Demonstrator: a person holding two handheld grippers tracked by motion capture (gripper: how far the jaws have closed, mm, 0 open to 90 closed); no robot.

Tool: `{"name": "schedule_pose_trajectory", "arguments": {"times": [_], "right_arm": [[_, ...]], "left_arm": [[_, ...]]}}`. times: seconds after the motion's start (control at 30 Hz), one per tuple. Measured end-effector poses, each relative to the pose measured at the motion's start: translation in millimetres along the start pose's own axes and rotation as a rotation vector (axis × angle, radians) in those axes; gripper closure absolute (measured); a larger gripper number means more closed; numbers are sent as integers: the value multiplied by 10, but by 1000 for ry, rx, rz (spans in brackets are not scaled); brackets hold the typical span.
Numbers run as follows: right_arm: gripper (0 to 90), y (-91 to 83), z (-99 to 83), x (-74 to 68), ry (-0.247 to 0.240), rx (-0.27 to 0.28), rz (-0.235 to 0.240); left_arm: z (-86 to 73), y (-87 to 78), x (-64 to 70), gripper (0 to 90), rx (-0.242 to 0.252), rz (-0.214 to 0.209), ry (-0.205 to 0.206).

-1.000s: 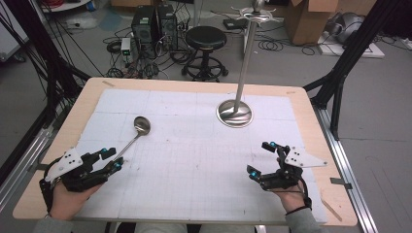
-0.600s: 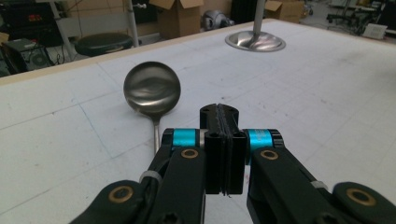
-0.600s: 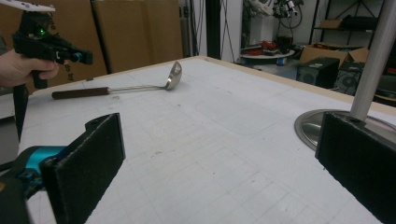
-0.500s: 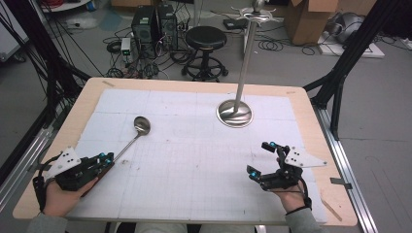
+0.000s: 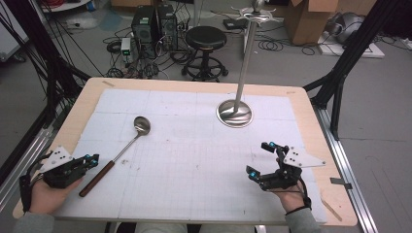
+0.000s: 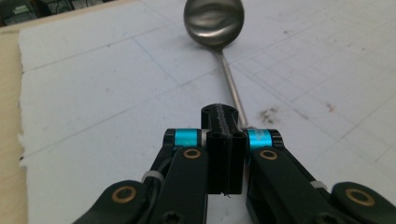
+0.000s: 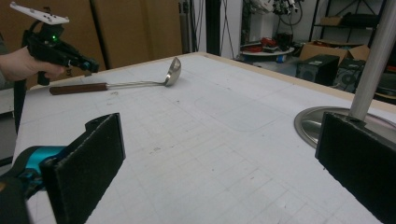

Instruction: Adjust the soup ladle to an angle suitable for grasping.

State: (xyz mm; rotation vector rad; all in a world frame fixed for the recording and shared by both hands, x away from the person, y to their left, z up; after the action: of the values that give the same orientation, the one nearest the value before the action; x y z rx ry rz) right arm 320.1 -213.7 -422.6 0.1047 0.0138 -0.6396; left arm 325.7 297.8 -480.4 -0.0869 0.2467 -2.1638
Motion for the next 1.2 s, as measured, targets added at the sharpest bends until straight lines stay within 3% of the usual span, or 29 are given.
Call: {"name": "schedule_pose_trajectory", "arguments": {"times": [0.17,0.37,0.93,1.2], "right_arm": [[2,-2,-1,6,-3,-1,-6],[2,-2,-2,7,-3,-2,-6],[2,-7,-1,9,-3,-2,-10],[2,-4,-11,18,5,0,-9]], "left_arm": [[-86,13,-39,898,-44,5,-16],[-166,92,31,898,-105,-31,-19],[-214,109,106,898,-154,-79,-4],[-218,109,123,898,-159,-87,-32]]}}
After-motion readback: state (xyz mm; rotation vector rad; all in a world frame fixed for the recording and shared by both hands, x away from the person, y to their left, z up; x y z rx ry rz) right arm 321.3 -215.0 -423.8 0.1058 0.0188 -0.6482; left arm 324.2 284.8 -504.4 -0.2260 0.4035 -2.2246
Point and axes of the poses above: each handheld gripper's, and its own axes: y roughly forward along the jaws, z roughly out of its top, x roughly to its right, the point moved 9 cm from there along y, roughly forward along the jaws, and after that the axes turned 15 degrees about x, right-handed, at the moved point
